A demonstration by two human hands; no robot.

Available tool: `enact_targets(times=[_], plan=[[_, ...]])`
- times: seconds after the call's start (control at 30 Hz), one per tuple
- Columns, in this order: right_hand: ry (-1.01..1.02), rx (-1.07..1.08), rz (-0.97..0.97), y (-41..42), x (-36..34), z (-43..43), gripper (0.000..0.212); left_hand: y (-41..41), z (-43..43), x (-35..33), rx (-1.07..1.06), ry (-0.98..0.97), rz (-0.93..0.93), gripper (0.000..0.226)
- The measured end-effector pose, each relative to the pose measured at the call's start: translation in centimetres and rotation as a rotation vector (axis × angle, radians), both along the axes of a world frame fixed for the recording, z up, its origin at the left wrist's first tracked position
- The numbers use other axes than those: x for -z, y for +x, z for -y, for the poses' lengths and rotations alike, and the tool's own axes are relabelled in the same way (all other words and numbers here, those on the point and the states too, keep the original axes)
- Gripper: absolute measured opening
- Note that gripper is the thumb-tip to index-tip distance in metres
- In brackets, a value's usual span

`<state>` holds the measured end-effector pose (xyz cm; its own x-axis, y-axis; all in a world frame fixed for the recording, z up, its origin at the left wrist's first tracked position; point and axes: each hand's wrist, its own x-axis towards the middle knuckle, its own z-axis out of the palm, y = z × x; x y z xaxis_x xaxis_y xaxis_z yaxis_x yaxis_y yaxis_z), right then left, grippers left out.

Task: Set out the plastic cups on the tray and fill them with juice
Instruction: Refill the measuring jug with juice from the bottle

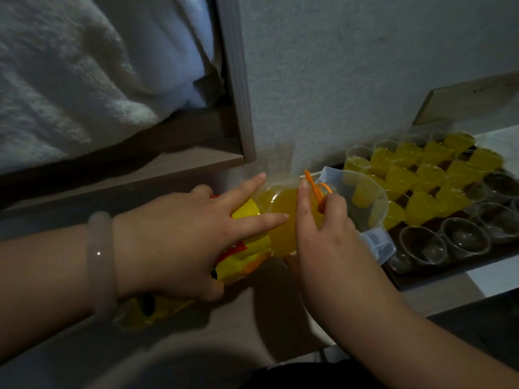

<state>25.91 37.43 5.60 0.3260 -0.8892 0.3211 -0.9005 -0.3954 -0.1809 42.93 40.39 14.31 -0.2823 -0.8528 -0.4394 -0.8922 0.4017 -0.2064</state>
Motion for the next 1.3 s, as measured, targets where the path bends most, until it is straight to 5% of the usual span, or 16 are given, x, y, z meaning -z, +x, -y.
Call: enact_targets(times=[1.3], plan=[[0.038,0.070,-0.109,0.16,-0.01,-0.17,0.111,0.10,0.84,-0.64,0.044,0.023,0.093,0.114]])
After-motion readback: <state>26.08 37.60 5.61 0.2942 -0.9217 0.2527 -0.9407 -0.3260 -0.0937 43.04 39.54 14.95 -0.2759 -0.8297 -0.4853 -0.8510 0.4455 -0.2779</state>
